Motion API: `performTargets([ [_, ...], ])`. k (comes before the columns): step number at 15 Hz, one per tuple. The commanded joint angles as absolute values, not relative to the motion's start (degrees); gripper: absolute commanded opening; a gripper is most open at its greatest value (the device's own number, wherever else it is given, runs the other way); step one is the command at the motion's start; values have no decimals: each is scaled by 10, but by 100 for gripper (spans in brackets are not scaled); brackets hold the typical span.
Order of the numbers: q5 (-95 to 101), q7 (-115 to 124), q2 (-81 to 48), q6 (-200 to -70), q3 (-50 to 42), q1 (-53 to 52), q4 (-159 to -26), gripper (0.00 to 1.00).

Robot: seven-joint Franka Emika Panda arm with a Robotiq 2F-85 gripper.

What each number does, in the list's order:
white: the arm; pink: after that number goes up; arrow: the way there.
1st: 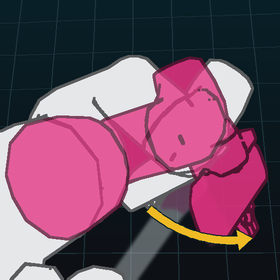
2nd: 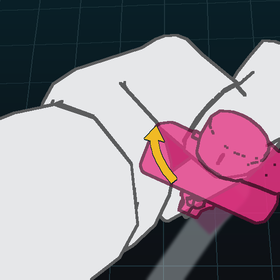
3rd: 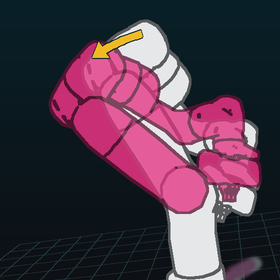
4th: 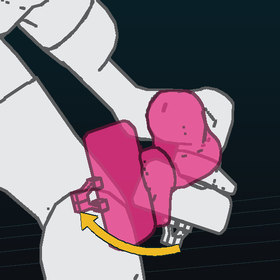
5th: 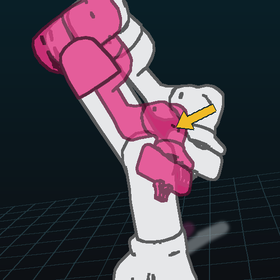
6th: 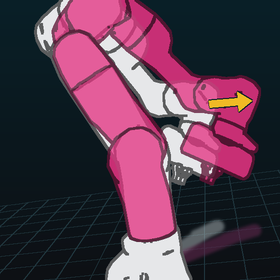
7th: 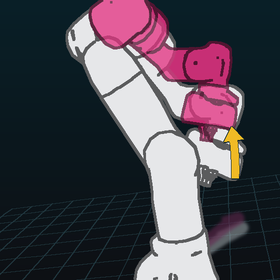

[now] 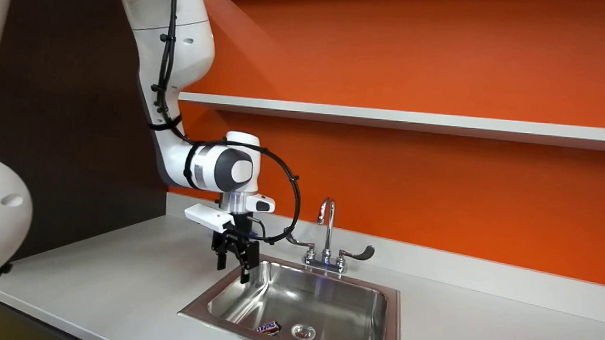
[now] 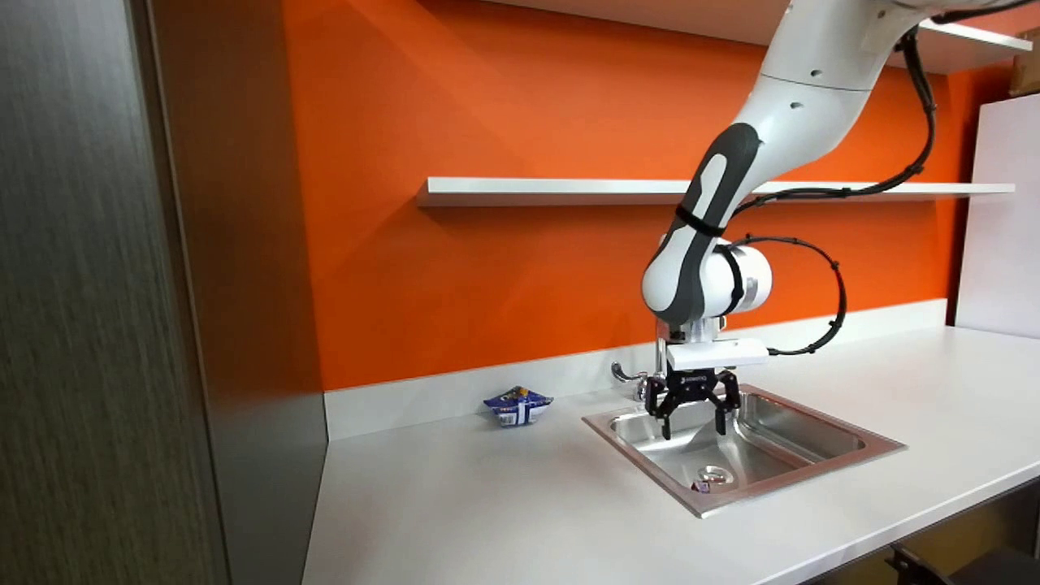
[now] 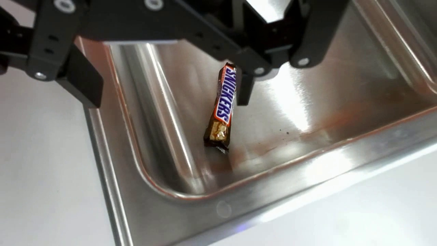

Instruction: Put the chocolate bar inside the sink

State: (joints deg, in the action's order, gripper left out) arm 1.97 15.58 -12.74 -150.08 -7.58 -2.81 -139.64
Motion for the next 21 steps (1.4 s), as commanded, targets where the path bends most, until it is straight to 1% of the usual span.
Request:
performTargets([
  [1, 73, 173, -40, -1483, -66, -42, -1467, 100],
  [8, 111, 156, 74, -1460, -23, -33, -1554, 100],
  [13, 98, 139, 164, -1407, 10, -34, -1611, 100],
  [14, 91, 148, 103, -1437, 9, -28, -1576, 100],
  [17, 90, 146, 140, -1420, 19, -28, -1598, 100],
  [21, 89, 145, 145, -1416, 19, -28, -1599, 100],
])
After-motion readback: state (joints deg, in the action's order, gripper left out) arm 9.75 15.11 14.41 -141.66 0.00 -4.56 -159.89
